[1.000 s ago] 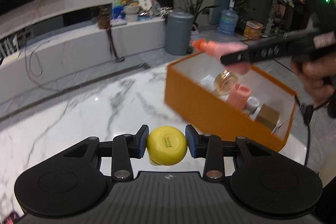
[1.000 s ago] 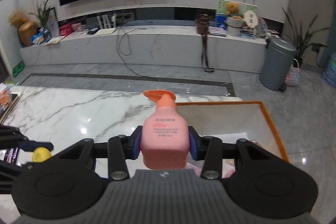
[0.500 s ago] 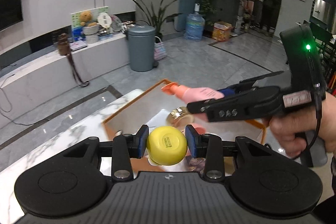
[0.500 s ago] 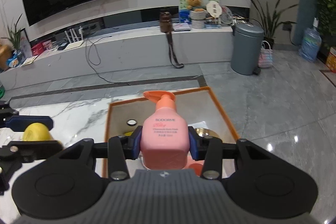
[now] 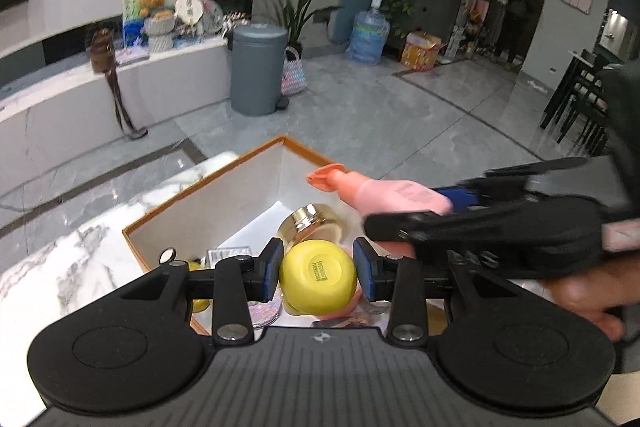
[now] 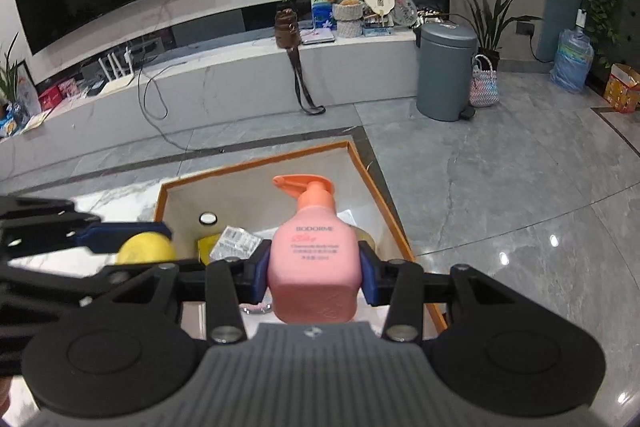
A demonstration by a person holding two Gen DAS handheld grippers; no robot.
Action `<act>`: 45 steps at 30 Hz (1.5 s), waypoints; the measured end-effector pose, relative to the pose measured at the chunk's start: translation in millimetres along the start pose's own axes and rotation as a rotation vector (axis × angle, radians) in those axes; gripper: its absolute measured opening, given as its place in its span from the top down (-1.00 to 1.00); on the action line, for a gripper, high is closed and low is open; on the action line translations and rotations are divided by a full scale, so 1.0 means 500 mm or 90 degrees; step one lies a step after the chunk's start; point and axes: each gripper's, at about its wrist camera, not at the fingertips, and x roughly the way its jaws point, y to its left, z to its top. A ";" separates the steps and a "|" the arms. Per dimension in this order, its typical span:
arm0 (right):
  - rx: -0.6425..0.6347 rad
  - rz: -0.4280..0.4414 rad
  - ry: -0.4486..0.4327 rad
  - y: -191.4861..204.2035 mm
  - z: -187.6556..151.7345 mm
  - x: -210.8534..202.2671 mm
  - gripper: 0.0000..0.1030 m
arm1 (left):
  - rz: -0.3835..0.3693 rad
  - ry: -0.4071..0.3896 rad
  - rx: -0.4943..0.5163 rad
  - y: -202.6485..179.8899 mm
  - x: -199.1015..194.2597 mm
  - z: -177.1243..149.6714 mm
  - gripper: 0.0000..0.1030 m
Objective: Organize rigid objects
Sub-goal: 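Carry the yellow bottle and pink pump bottle over the orange box with both tools, then open the left tool releasing the yellow bottle while the right tool releases the pink bottle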
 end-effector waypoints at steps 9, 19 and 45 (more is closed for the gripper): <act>-0.048 0.018 0.079 0.004 -0.029 0.027 0.16 | 0.040 0.036 -0.028 0.050 0.038 -0.013 0.16; -0.130 0.089 0.165 0.064 -0.078 0.060 0.16 | 0.049 0.070 -0.011 0.044 0.072 -0.024 0.16; -0.197 0.078 0.228 0.121 -0.112 0.138 0.17 | 0.053 0.121 0.007 0.040 0.099 -0.046 0.16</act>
